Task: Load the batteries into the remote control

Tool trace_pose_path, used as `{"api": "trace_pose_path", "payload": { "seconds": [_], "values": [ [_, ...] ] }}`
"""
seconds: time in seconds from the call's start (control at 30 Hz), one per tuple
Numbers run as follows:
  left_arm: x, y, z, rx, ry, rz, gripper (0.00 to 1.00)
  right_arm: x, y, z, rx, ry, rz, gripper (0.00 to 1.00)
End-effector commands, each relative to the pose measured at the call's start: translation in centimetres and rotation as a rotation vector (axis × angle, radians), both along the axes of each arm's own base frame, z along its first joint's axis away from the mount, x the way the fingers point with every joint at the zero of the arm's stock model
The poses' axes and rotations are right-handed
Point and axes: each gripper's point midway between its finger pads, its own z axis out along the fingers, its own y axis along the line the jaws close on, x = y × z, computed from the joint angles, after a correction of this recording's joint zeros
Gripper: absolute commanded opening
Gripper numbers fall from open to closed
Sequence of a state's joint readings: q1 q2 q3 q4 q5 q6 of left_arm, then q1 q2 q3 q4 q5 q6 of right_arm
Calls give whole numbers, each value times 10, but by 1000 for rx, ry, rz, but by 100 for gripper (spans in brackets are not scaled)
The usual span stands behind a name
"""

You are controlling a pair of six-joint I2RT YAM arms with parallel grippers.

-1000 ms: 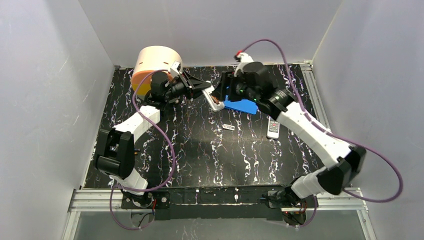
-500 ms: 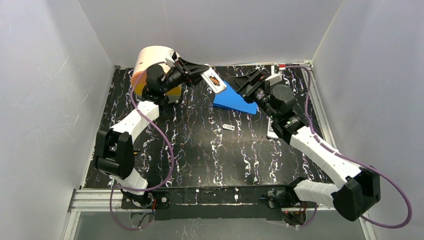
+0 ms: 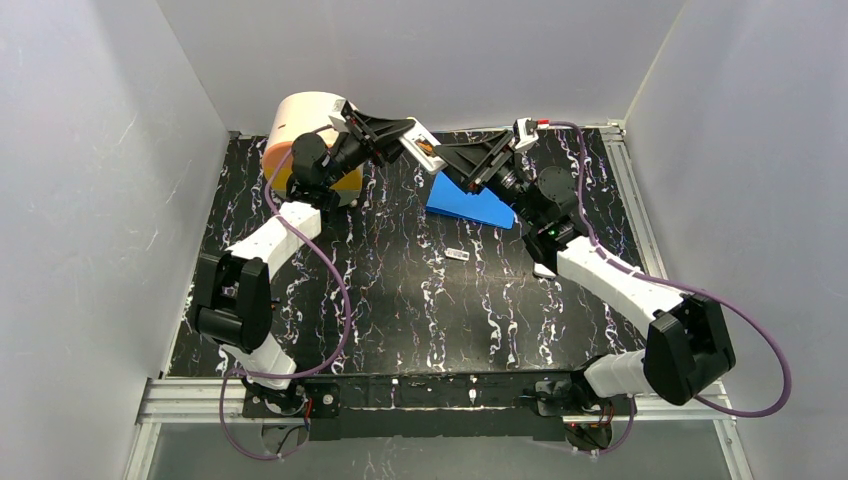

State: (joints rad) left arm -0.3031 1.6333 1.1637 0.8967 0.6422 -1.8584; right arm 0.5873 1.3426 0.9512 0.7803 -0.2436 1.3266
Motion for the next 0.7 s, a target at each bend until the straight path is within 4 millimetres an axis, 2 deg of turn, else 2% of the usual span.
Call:
{"api": "trace_pose_path", "payload": {
  "seconds": [0.0, 0.13, 0.4, 0.67],
  "values": [
    [-7, 3, 17, -43, -53, 0, 0, -10, -2, 42, 91, -86, 44, 68],
    [-8, 3, 18, -41, -66, -2, 0, -4, 2, 33, 82, -41, 46, 61],
    [-12, 2, 17, -27, -87, -2, 0, 9, 8, 15, 37, 36, 33, 56],
    [-15, 2, 20, -19, -109, -4, 0, 18, 10, -13, -33, 140, 4, 49]
  ]
}}
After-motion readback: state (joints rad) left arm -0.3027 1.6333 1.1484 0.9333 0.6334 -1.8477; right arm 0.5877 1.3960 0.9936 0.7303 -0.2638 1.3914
